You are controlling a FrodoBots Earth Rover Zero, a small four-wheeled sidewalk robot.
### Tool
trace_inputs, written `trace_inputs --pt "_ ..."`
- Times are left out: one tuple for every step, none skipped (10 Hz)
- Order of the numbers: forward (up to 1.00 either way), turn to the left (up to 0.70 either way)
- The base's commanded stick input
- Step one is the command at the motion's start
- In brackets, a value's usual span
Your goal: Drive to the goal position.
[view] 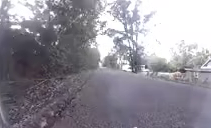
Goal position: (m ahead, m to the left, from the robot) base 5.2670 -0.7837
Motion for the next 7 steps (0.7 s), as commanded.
trace_inputs --pt "0.70 0.00" --pt "0.70 0.00" --pt "0.70 0.00" --pt "0.70 0.00" --pt "0.70 0.00" --pt "0.70 0.00" --pt "0.70 0.00"
